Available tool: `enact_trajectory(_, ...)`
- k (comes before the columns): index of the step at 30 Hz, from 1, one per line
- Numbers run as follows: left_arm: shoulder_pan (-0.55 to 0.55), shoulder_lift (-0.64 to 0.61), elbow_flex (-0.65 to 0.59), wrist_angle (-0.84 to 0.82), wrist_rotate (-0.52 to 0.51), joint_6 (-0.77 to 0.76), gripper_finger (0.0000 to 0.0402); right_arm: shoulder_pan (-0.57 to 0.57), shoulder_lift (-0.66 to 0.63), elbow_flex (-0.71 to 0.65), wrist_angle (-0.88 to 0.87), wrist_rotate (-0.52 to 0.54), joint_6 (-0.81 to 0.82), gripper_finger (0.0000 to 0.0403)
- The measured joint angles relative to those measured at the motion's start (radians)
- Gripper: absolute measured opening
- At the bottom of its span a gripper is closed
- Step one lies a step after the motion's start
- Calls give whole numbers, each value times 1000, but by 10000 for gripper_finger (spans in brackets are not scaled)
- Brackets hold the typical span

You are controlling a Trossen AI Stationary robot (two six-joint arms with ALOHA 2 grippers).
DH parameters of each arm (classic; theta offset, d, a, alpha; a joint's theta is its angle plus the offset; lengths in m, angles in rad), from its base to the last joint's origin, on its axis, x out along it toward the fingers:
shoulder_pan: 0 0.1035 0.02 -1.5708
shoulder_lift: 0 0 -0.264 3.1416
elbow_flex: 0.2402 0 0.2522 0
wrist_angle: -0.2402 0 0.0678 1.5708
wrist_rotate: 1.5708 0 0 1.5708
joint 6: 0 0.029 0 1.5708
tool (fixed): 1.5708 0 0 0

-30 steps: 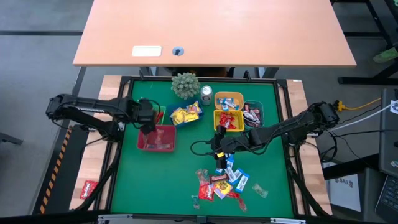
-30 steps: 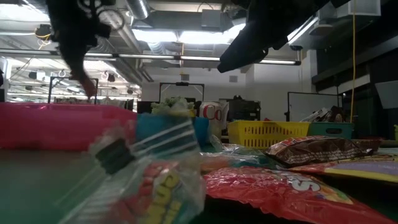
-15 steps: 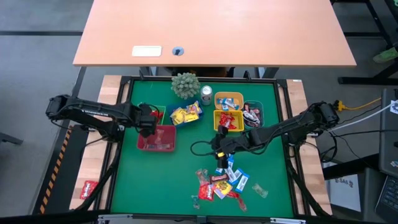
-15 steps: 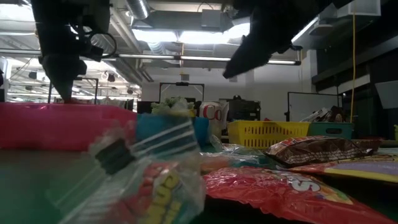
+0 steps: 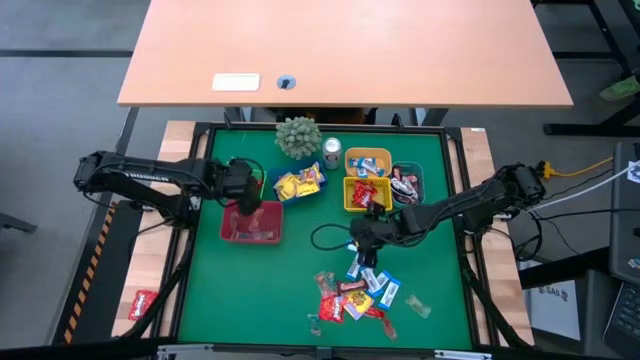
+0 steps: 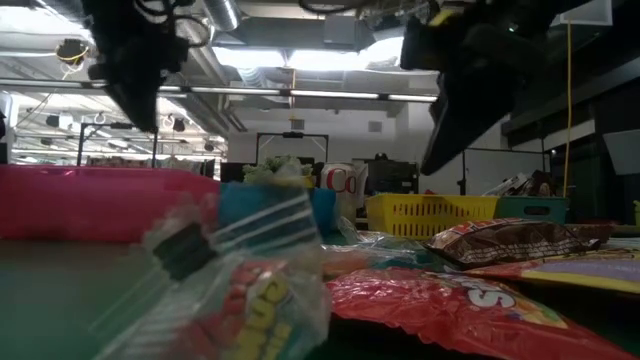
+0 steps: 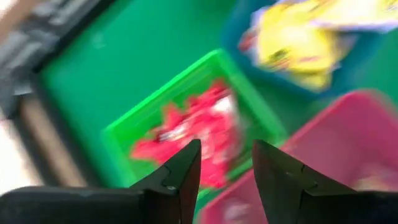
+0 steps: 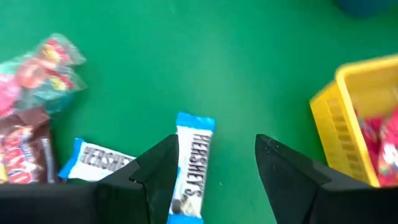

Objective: Sort candy
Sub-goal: Put the blue chocolate bar into the orange bin

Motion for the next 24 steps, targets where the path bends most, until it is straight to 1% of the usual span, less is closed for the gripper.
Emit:
enact_trajectory(3, -5, 0, 0, 129, 48, 7, 131, 0, 0, -1, -39, 8, 65, 211)
enact_trajectory(7, -29, 0, 0, 313, 95, 86, 131, 0, 0, -1, -59, 7, 107, 211)
enact_trajectory(12, -78, 0, 0, 471, 106, 162, 131, 0, 6, -1, -34, -2, 108, 211)
enact_trajectory(17, -124, 0, 0, 516, 105, 164, 131, 0, 39, -1, 34, -8, 108, 211)
enact_trajectory(24, -166, 0, 0, 513, 104, 160, 131, 0, 103, -1, 54, -27, 108, 211)
